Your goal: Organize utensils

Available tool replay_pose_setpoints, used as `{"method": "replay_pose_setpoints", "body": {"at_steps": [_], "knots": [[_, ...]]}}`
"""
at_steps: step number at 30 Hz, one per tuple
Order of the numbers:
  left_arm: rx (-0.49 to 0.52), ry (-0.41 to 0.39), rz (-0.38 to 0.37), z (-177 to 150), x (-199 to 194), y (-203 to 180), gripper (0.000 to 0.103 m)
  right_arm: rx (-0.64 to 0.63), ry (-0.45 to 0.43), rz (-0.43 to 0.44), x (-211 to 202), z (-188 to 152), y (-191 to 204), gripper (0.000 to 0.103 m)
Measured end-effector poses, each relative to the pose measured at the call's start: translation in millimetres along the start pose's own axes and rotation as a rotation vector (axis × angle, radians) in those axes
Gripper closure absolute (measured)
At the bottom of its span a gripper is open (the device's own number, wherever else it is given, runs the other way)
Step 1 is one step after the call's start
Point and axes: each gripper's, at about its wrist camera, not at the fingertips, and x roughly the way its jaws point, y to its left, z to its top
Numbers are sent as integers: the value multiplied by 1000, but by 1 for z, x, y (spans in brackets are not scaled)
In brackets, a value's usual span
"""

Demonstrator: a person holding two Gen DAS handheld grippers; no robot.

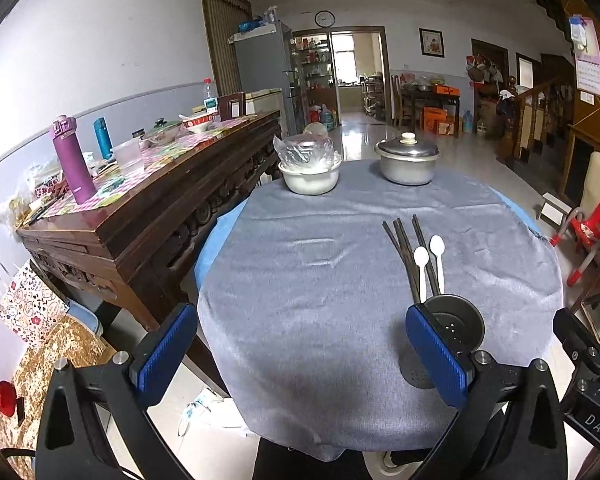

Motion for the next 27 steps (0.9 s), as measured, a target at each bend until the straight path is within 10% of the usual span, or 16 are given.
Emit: {"method": "replay_pose_setpoints", "body": {"at_steps": [27], "knots": [[-47, 69, -74, 47, 90, 11, 0, 84, 92, 119, 93, 48, -49, 0]]}}
